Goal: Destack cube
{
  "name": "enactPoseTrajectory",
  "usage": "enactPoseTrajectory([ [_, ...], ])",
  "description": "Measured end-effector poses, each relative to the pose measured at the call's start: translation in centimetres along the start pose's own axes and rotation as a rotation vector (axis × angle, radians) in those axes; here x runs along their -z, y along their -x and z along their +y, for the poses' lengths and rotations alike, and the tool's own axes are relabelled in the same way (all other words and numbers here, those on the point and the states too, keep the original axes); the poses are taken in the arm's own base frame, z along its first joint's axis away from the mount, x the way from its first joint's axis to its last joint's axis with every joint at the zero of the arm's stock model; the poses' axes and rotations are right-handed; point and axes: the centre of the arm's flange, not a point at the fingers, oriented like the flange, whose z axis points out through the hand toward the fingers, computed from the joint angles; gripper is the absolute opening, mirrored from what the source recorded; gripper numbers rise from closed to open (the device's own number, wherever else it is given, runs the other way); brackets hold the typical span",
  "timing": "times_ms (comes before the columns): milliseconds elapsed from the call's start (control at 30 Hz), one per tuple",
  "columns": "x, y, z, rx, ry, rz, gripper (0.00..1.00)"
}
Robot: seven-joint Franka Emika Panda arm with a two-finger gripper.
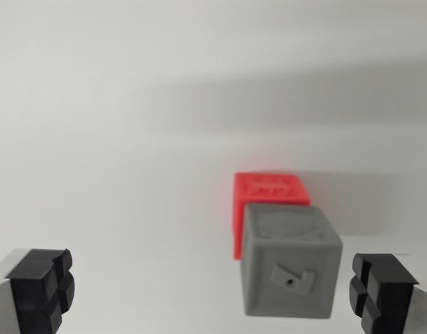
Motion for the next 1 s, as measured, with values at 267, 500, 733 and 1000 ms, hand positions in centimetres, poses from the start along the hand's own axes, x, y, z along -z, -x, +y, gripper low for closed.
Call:
enactPoseTrajectory([
  [267, -1.8, 0.6, 2.9, -0.004, -0.003, 0.005, 1.0],
  [500, -3.4, 1.0, 5.4, -0.008, -0.005, 0.009, 1.0],
  [733, -4.9, 1.3, 7.3, -0.011, -0.009, 0.016, 1.0],
  [1000, -8.6, 1.2, 7.3, -0.008, 0.0, 0.012, 1.0],
])
